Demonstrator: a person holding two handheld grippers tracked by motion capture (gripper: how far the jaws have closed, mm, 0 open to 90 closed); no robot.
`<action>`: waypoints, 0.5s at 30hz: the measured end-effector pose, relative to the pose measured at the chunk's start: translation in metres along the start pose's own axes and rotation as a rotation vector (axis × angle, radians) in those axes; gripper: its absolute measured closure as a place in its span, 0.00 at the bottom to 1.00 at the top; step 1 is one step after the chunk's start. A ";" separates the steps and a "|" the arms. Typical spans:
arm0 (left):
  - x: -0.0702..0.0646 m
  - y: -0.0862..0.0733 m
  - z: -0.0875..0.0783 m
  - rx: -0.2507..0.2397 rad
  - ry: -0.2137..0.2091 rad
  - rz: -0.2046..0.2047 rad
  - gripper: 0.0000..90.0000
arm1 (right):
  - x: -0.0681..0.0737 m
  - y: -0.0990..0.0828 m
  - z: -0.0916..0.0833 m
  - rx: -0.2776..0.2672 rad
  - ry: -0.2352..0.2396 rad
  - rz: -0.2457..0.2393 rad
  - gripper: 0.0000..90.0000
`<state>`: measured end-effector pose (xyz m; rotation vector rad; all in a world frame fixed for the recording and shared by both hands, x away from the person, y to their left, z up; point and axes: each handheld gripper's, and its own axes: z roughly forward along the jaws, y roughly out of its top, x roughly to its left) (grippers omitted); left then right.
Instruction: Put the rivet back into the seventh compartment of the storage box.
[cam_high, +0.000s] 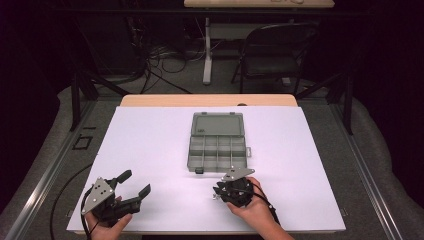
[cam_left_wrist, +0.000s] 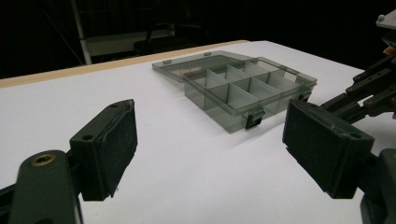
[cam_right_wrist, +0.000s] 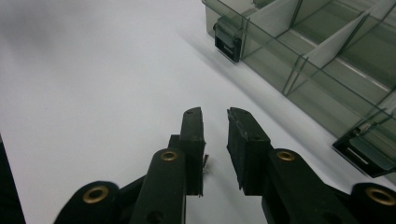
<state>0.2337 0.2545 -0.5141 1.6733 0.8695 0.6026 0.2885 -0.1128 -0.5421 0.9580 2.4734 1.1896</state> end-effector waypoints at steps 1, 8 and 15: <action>0.000 0.000 0.000 0.001 0.001 0.001 0.20 | 0.000 0.000 0.000 0.016 -0.003 0.004 0.85; 0.000 0.000 0.000 0.003 0.003 0.003 0.20 | 0.000 -0.004 0.005 0.029 0.002 0.015 0.86; 0.000 0.000 0.000 0.004 0.003 0.003 0.21 | -0.001 -0.007 0.009 0.041 0.011 0.024 0.87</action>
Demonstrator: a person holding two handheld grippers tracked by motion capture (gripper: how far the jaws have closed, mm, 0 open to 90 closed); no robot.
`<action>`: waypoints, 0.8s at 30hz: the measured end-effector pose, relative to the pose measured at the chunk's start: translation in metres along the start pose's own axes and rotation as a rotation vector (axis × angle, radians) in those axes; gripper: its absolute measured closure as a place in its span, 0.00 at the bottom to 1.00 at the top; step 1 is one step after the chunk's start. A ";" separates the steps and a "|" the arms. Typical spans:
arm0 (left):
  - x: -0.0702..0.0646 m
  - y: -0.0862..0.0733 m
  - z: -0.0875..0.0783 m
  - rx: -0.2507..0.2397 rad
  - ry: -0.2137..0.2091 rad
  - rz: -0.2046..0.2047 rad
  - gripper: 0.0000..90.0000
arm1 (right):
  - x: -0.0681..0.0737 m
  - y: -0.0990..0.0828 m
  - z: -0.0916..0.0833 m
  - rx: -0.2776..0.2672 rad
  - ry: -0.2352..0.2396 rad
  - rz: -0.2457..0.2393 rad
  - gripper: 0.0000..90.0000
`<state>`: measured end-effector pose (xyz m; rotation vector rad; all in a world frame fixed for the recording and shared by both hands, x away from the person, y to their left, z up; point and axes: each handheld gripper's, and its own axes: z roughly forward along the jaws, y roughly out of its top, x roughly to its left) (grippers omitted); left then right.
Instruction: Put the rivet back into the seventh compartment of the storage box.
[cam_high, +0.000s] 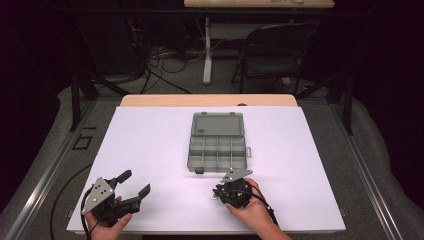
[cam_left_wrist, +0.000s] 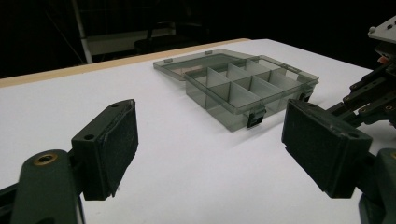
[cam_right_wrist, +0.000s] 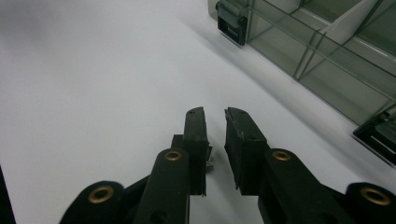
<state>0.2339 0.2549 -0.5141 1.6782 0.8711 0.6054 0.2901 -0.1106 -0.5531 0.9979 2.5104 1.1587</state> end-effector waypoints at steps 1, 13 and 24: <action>0.000 0.000 0.000 0.000 0.000 0.000 0.21 | 0.000 -0.001 0.001 -0.013 0.000 0.003 0.87; 0.000 0.000 0.001 0.003 0.003 -0.005 0.21 | 0.000 -0.001 0.004 0.024 0.017 0.008 0.93; 0.000 0.000 0.001 0.004 0.005 -0.004 0.21 | -0.001 -0.002 0.006 0.024 0.038 0.022 0.97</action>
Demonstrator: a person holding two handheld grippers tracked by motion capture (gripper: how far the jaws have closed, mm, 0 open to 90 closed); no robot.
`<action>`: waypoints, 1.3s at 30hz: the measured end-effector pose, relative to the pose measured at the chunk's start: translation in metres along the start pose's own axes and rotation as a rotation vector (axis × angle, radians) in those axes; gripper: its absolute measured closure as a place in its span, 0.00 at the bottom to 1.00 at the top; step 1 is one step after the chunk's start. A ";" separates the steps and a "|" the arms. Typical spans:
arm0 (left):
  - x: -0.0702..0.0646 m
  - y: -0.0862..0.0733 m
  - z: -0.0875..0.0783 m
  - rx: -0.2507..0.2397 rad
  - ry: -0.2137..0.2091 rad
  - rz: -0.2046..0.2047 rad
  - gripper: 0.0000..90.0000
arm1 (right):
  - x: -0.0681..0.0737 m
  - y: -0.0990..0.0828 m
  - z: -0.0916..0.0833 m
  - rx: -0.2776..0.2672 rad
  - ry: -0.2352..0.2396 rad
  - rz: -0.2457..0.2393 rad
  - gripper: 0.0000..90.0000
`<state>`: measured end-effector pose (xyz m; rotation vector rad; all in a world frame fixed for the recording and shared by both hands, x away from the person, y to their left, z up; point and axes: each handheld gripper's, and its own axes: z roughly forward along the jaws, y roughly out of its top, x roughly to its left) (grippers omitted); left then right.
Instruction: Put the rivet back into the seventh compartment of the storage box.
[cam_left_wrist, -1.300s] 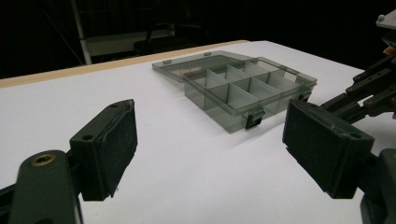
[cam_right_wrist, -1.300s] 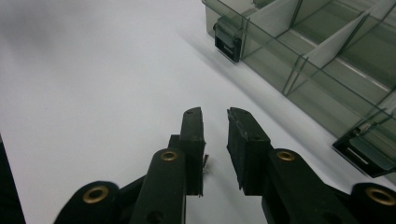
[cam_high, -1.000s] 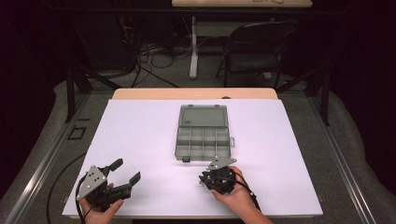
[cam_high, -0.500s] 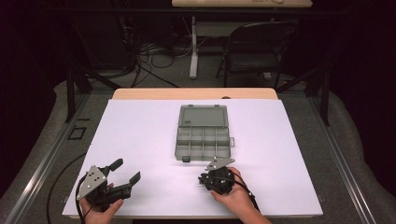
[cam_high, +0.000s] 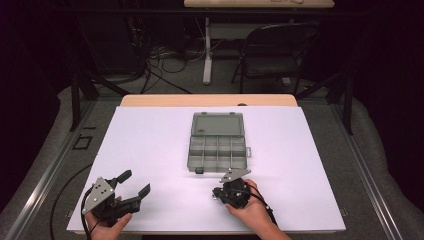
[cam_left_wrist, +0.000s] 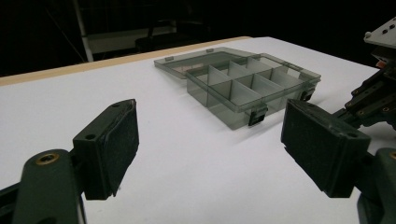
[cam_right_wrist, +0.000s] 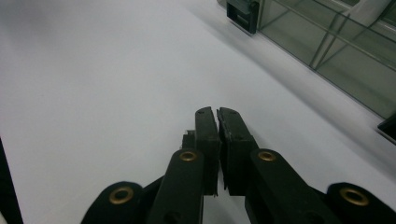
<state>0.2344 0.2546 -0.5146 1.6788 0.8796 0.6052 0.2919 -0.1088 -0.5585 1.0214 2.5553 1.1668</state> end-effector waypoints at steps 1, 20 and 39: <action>0.000 0.000 0.000 0.000 0.000 0.000 0.21 | 0.000 0.000 0.000 -0.007 0.000 0.002 0.97; 0.000 0.000 0.000 0.001 0.001 0.005 0.21 | 0.003 0.010 -0.025 -0.094 0.002 -0.003 0.97; 0.000 0.000 0.000 -0.001 0.003 0.007 0.21 | 0.006 0.025 -0.058 -0.184 -0.031 -0.038 0.97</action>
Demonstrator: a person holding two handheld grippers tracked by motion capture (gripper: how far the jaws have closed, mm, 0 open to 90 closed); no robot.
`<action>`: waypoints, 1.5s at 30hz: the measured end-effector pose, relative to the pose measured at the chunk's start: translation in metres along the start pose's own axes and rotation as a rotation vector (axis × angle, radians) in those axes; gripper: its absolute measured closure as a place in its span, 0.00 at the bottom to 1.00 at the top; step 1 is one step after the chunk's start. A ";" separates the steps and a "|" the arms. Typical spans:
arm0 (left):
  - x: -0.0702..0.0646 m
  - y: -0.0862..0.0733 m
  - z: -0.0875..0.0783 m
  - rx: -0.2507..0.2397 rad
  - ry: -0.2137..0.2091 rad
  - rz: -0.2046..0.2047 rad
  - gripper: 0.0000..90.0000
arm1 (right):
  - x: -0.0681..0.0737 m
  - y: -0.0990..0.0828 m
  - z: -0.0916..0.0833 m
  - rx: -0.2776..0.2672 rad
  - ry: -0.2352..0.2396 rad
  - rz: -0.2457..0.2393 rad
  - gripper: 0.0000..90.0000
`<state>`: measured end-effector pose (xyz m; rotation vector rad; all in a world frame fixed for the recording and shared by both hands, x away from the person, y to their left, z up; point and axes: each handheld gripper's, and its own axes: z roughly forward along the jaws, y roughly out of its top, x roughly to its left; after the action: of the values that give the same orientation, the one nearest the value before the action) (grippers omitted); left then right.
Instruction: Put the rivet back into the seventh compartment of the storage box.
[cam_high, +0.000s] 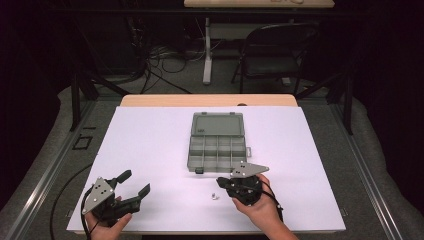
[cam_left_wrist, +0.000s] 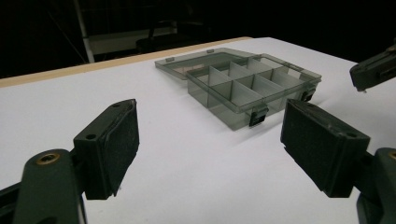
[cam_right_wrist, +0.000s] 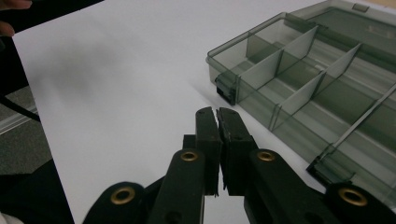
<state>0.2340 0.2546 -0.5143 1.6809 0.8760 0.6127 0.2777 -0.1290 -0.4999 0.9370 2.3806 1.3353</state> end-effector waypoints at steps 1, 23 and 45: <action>0.000 0.000 -0.001 0.007 -0.001 0.004 0.21 | -0.001 0.001 -0.001 -0.001 -0.005 -0.004 0.97; 0.000 0.000 0.000 0.001 0.000 -0.003 0.21 | -0.040 0.040 -0.003 -0.040 -0.092 -0.007 0.97; 0.000 0.000 0.000 0.000 -0.002 -0.005 0.21 | -0.066 0.045 0.025 -0.017 -0.120 0.050 0.97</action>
<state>0.2344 0.2544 -0.5145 1.6789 0.8786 0.6079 0.3586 -0.1384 -0.4819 1.0470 2.2670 1.2774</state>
